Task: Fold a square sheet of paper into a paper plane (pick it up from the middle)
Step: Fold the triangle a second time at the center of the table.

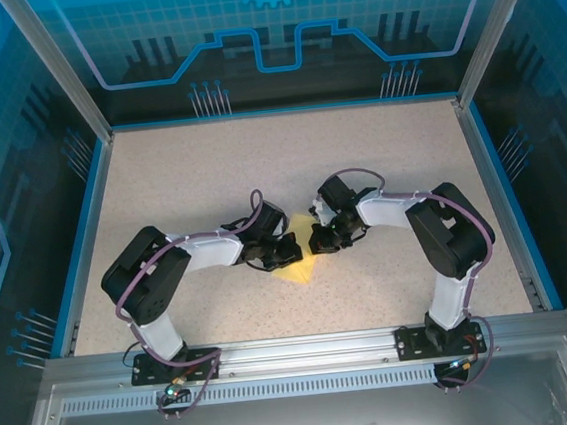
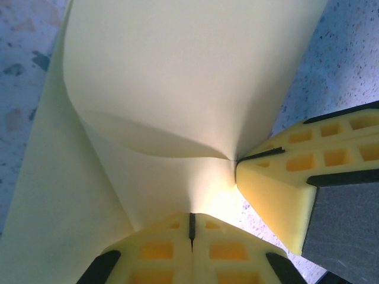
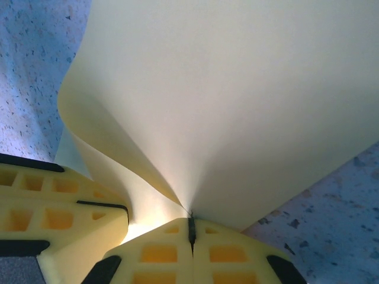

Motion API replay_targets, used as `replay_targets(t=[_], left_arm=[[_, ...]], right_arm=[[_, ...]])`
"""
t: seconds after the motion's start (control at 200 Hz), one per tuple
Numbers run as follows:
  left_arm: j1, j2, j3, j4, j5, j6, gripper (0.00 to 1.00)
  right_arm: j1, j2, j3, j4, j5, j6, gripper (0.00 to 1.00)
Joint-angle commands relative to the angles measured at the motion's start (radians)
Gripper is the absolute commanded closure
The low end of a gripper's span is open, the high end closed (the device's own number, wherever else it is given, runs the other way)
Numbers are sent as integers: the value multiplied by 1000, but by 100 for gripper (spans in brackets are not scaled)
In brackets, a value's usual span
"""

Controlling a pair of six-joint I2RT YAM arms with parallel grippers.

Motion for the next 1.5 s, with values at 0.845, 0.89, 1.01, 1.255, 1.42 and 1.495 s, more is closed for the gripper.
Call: replay_targets(t=[0.845,0.89,1.01,1.255,1.42,1.495], left_arm=[[-3,37,-11,-124,-37,-19,97],[-3,38,-11,-124,-37,-19,97],[-4,37,-12,-122,-36,-19,97],[-3,34,-8,-121,-36,-18,97],[-3,23,3,-124,-42,9,97],[-3,7,13,-120,-45,42,96]], right_arm=[[30,-78,-30,45,4,29,94],[34,-63,-34,50,-2,31,94],[44,-36,-33,74,-32,39,94],[43,23,-33,77,-30,27,95],[22,55,-75,55,19,1,95],[15,68,-82,25,61,-18,96]])
